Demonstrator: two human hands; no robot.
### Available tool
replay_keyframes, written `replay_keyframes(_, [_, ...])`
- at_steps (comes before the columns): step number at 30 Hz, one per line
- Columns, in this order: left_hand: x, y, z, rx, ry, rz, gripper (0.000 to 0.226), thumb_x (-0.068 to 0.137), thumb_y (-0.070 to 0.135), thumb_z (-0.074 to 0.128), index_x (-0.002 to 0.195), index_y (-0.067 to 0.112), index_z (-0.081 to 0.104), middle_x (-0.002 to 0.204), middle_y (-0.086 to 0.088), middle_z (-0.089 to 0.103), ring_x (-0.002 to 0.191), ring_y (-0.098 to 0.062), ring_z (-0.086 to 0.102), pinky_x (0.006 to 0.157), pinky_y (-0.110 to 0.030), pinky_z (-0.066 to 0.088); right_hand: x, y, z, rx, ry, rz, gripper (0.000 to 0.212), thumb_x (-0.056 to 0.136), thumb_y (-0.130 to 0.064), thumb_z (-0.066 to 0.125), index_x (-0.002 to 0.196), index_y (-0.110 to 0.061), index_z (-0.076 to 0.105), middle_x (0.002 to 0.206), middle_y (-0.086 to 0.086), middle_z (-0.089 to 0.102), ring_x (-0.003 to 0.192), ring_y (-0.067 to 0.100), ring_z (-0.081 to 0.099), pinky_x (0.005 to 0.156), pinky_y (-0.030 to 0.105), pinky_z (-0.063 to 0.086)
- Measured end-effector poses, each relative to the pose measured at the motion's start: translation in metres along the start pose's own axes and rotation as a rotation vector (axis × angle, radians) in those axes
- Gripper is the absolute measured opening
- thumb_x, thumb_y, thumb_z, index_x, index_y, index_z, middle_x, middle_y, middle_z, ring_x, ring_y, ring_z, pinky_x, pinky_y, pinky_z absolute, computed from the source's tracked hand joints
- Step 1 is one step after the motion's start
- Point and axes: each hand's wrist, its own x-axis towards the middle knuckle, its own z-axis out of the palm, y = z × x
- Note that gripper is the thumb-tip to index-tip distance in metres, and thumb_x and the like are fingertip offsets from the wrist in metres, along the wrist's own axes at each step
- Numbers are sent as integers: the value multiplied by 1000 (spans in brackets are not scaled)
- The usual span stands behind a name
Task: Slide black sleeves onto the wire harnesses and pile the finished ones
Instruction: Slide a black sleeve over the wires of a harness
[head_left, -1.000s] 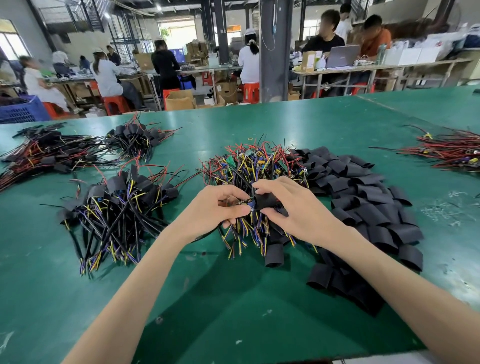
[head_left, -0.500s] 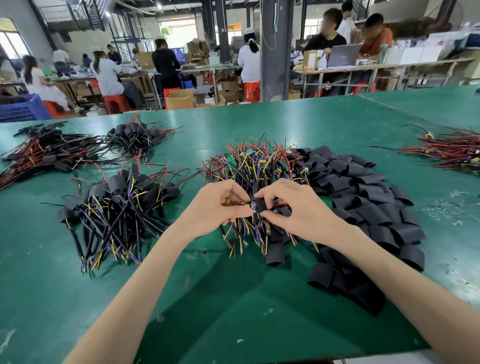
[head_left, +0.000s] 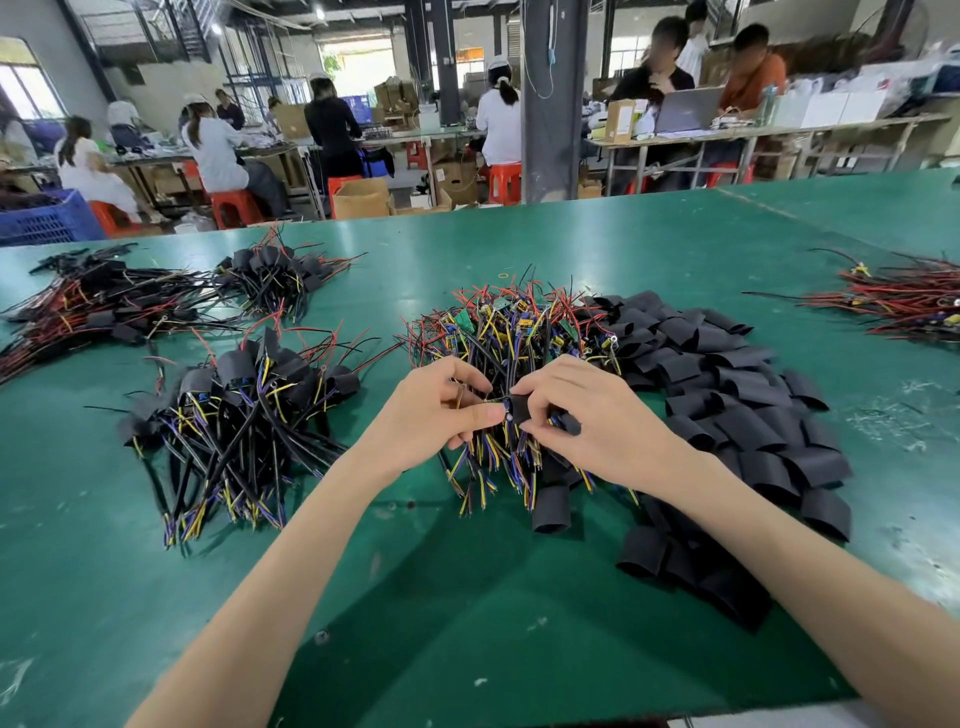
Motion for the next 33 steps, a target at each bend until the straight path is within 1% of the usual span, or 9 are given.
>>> replay_keyframes(5, [-1, 1, 0, -90, 19, -40, 24, 79, 8, 74, 96, 9, 56, 62, 1, 60, 44, -9, 44, 43, -18, 38, -1, -2, -2, 58, 7, 66, 20, 75, -5, 75, 72, -10, 57, 97, 1, 67, 94, 3, 50, 87, 17, 39])
replay_keyframes(8, [-1, 0, 0, -103, 44, -33, 26, 78, 11, 75, 97, 10, 57, 64, 1, 61, 47, -12, 43, 45, -19, 38, -1, -3, -3, 140, 17, 172, 19, 77, -10, 75, 89, -14, 61, 99, -5, 66, 92, 6, 56, 81, 15, 45])
replay_keyframes(11, [0, 0, 0, -114, 72, -6, 27, 77, 10, 75, 97, 12, 57, 63, 3, 62, 49, -13, 42, 46, -20, 38, 0, -5, -4, 166, 58, 210, 29, 77, -11, 76, 104, -12, 67, 99, -2, 68, 89, 3, 58, 80, 11, 46])
replay_keyframes(14, [0, 1, 1, -100, 81, 11, 27, 77, 10, 76, 96, 14, 57, 61, 7, 62, 50, -10, 44, 47, -19, 38, 0, -8, -5, 153, 87, 176, 28, 75, -7, 78, 102, -7, 70, 100, 1, 69, 88, 10, 60, 81, 20, 48])
replay_keyframes(19, [-2, 3, 1, -31, 62, 42, 30, 74, 10, 78, 96, 16, 58, 60, 9, 63, 50, -3, 50, 49, -13, 39, 1, -9, -7, 175, 91, 162, 22, 71, 0, 79, 92, -3, 71, 96, 3, 70, 86, 3, 57, 77, 6, 40])
replay_keyframes(21, [-2, 4, 1, -19, 53, 41, 30, 74, 10, 79, 96, 17, 58, 63, 7, 64, 52, -4, 51, 51, -14, 39, 1, -9, -7, 187, 98, 159, 21, 71, 1, 79, 90, -2, 70, 96, 5, 71, 86, 4, 58, 78, 5, 39])
replay_keyframes(25, [-3, 6, 0, -2, 25, 67, 33, 73, 5, 78, 93, 20, 56, 69, -1, 65, 57, -8, 52, 57, -16, 42, 1, -10, -7, 219, 79, 145, 21, 71, 0, 79, 90, -1, 71, 98, 4, 71, 88, 8, 61, 79, 11, 43])
replay_keyframes(29, [-4, 6, 1, 48, -5, 97, 35, 72, 3, 78, 94, 20, 56, 69, -1, 65, 59, -12, 51, 61, -21, 41, 1, -13, -6, 235, 48, 175, 24, 71, -3, 80, 94, -4, 71, 97, 2, 71, 86, 18, 64, 74, 25, 49])
replay_keyframes(33, [-5, 5, 4, 49, 10, 87, 37, 72, 7, 79, 98, 18, 56, 70, -1, 66, 56, -3, 53, 58, -15, 41, 1, -13, -5, 217, 56, 158, 24, 71, -4, 80, 94, -4, 71, 97, 1, 70, 89, 18, 64, 78, 35, 51])
